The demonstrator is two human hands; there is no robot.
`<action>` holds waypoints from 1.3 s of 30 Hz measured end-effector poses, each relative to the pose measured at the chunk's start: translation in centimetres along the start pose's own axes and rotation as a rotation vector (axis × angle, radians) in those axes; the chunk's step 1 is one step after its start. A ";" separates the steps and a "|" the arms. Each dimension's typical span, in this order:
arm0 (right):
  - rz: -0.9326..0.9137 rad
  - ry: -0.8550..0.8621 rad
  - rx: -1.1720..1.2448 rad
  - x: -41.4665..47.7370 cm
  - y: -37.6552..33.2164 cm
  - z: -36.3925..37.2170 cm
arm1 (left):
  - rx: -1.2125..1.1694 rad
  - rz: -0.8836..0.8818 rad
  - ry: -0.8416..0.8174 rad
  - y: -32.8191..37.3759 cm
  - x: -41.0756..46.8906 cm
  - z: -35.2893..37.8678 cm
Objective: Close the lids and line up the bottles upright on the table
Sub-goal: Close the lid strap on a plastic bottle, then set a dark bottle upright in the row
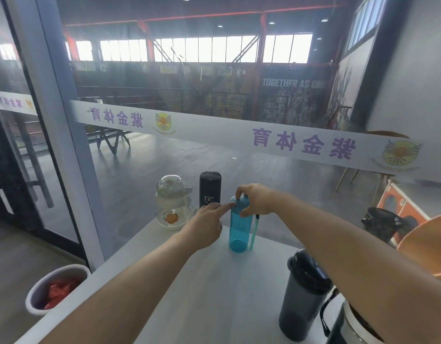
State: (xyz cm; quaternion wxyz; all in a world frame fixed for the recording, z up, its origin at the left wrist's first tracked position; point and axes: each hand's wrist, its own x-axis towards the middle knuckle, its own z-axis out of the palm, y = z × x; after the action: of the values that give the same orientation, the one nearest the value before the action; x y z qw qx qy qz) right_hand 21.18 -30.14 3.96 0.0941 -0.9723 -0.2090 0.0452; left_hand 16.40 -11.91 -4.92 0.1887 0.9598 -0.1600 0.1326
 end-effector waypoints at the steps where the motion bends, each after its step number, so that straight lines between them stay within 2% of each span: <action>1: 0.004 -0.002 0.002 0.0 0.0 0.0 | -0.004 -0.005 0.000 0.1 0.1 0.0; 7: 0.007 -0.005 -0.014 -1.6 -0.1 -1.0 | -0.039 -0.006 0.057 1.4 -0.6 -1.4; 10: -0.013 0.076 -0.062 -4.4 0.6 -3.2 | -0.053 0.051 0.127 3.3 -1.7 -2.6; 14: 0.012 0.095 -0.098 -9.8 1.6 -6.0 | -0.128 0.123 0.130 7.7 -3.1 -4.0; 18: 0.048 -0.022 -0.116 -16.0 1.8 -6.4 | -0.252 0.150 0.081 12.8 -5.5 -4.2; 24: 0.065 -0.198 -0.133 -22.5 1.1 -4.8 | -0.288 0.168 0.039 17.0 -9.1 -3.1; 32: -0.010 -0.069 -0.064 -22.8 2.0 -2.2 | -0.326 0.226 0.098 17.2 -11.1 -1.6; 39: 0.023 0.000 -0.004 -19.0 4.4 -2.0 | -0.106 0.276 0.023 15.5 -7.0 -1.3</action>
State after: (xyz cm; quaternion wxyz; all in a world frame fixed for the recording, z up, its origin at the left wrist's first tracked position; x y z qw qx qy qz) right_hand 5.95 -42.33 5.92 0.0918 -0.9748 -0.1979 0.0459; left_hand 4.23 -23.15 -0.98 0.2207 0.9158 -0.2952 0.1595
